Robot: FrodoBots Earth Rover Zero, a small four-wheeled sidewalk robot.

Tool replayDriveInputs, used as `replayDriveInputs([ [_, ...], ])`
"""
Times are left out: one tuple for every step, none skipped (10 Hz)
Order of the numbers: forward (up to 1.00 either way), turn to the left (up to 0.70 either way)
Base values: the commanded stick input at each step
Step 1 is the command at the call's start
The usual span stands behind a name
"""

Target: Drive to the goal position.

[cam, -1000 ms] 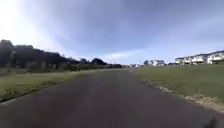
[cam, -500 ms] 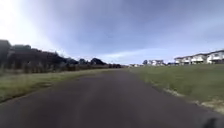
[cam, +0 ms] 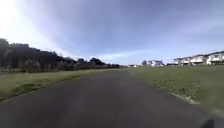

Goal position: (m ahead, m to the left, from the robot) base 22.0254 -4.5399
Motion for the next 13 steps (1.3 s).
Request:
replayDriveInputs([
  [1.00, 0.00],
  [1.00, 0.00],
  [1.00, 0.00],
  [1.00, 0.00],
  [1.00, 0.00],
  [1.00, 0.00],
  [1.00, 0.00],
  [1.00, 0.00],
  [1.00, 0.00],
  [1.00, 0.00],
  [1.00, 0.00],
  [1.00, 0.00],
  [1.00, 0.00],
])
